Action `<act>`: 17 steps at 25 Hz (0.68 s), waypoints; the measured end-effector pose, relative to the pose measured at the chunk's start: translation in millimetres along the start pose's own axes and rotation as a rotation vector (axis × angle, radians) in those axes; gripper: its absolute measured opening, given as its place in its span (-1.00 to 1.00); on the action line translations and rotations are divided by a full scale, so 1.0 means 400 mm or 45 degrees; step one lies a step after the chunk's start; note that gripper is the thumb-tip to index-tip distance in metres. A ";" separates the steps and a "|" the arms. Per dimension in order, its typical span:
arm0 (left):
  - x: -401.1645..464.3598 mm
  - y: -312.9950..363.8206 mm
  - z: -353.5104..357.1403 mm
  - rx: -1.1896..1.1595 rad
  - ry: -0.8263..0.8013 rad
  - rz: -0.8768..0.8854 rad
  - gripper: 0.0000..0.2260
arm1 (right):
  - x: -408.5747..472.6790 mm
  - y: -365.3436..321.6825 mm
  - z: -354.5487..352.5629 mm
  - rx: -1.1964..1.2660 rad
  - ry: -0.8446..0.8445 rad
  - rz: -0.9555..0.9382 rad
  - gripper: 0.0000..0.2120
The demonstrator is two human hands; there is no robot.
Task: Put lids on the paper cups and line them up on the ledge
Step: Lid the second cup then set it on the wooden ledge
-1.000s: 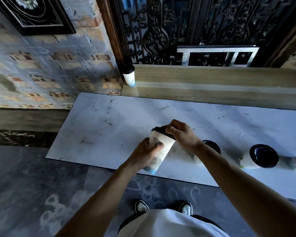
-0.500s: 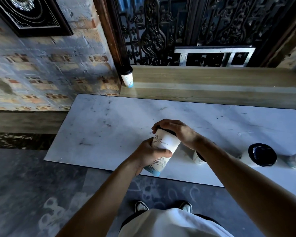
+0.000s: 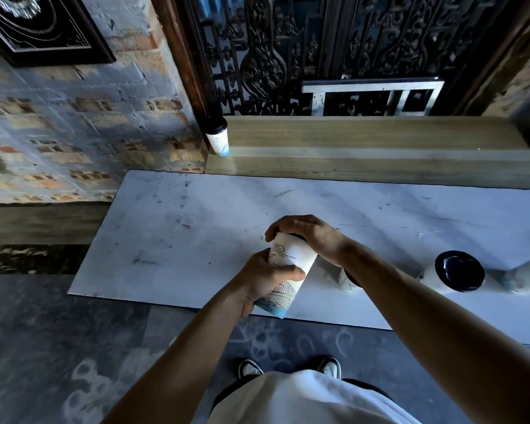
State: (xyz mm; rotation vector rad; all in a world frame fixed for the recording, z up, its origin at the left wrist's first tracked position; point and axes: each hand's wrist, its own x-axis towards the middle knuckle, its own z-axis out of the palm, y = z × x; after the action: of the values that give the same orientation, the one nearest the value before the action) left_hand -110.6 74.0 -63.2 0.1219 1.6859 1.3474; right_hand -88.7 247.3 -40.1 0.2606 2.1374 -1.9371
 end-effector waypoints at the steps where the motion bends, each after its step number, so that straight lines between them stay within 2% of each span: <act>1: -0.001 0.000 0.001 -0.003 0.003 -0.003 -0.65 | -0.002 0.001 -0.002 -0.015 -0.009 0.002 -0.70; 5: -0.013 0.007 0.006 -0.093 -0.033 -0.012 -0.80 | 0.005 0.008 -0.004 0.025 -0.011 0.057 -0.63; 8: -0.020 0.023 0.013 -0.253 -0.029 -0.058 -0.62 | 0.021 0.025 0.002 0.513 0.251 0.163 -0.49; 9: -0.020 0.029 0.012 -0.323 -0.006 -0.091 -0.57 | 0.023 0.034 0.005 0.678 0.369 0.167 -0.50; 11: -0.017 0.038 0.006 -0.492 0.067 -0.143 -0.51 | 0.016 0.061 0.017 0.815 0.498 0.168 -0.56; 14: -0.014 0.043 0.001 -0.686 0.165 -0.166 -0.55 | -0.009 0.103 0.062 0.898 0.478 0.221 -0.62; 17: -0.012 0.041 0.008 -0.720 0.226 -0.182 -0.58 | -0.030 0.127 0.111 0.897 0.456 0.279 -0.59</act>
State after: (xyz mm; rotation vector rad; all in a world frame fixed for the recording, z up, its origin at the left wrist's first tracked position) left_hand -113.2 79.7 -46.8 -0.4469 1.3602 1.7060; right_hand -59.7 208.6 -88.7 0.9815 1.4112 -2.5703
